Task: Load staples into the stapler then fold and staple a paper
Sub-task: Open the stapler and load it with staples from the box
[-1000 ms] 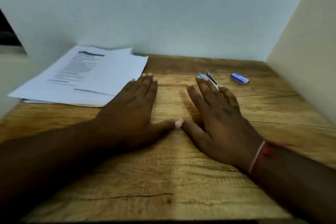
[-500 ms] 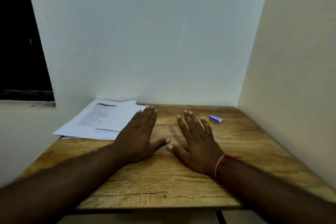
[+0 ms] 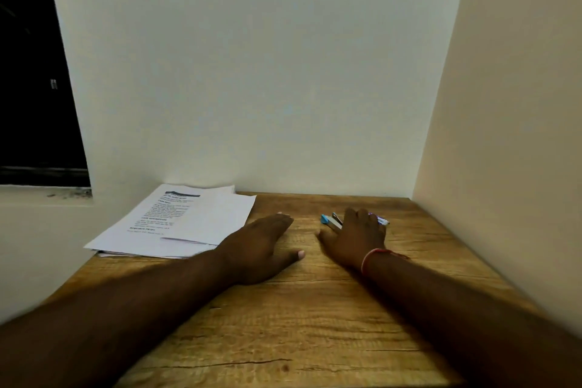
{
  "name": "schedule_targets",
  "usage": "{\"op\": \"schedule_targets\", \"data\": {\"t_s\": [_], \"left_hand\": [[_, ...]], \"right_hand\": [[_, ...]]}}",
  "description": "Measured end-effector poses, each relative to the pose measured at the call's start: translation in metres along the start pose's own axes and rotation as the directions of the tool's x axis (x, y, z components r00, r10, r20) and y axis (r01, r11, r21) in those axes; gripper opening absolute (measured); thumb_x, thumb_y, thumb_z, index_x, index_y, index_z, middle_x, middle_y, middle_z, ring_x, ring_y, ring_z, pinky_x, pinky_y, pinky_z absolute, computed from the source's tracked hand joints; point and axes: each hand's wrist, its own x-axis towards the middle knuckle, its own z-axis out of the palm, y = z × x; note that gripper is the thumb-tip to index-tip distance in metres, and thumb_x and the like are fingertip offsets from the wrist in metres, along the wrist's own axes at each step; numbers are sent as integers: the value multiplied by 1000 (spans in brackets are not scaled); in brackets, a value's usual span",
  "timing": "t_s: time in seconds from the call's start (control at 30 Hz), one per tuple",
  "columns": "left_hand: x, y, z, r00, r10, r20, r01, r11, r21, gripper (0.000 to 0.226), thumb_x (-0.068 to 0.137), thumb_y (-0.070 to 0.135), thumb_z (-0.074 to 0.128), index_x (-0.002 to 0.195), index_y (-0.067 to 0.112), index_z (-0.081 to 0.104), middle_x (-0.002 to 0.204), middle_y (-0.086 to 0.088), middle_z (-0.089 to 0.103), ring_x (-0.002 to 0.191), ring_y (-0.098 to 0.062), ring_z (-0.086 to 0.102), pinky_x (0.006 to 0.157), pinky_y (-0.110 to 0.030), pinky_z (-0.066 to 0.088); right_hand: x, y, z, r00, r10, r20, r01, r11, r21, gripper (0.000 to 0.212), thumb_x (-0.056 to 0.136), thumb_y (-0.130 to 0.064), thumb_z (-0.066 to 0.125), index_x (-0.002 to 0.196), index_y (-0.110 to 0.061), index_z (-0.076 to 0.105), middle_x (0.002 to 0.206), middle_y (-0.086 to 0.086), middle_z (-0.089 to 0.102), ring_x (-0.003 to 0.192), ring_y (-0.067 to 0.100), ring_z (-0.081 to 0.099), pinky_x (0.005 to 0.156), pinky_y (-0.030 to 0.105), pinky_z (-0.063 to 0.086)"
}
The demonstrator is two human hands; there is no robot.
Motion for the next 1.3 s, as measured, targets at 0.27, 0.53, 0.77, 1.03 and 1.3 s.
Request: {"op": "schedule_targets", "data": {"t_s": [0.27,0.53,0.77,1.03,1.3], "left_hand": [[32,-6,15,987,-158,11,156,984,84,102,88,100,40,160,28,45,167,3,54,152,-23,52,117,-43,49],[36,-11,18,977,-210,-23,211,969,125,127,81,108,26,176,25,24,183,1,30,168,-21,31,132,-43,31],[27,-7,10,972,-151,-182,101,961,-259,96,86,88,69,167,42,43,163,23,56,141,3,59,119,-29,52],[31,3,8,935,-204,-291,-64,709,-702,21,97,36,85,119,37,83,106,14,86,97,-6,84,84,-15,62],[32,-8,7,925,-225,-305,-63,703,-709,12,98,33,85,109,38,86,105,9,87,99,-15,84,97,-53,67]], "right_hand": [[44,-4,22,996,-93,-5,93,994,54,42,103,-56,63,128,-23,72,128,6,66,119,27,61,102,49,56],[40,0,30,973,-227,-47,231,927,296,26,105,-49,67,122,-30,62,119,-6,59,104,13,60,91,38,57],[14,-15,13,966,-243,-87,241,726,644,37,96,-52,78,122,-53,53,117,-22,69,98,-5,68,76,18,55],[-8,-22,1,880,-401,-253,461,599,654,44,95,-31,85,131,-47,67,100,-21,73,82,-1,74,60,13,55],[1,-17,0,896,-403,-189,383,484,787,28,102,-24,81,125,-39,79,111,-16,82,98,4,80,82,29,68]]}}
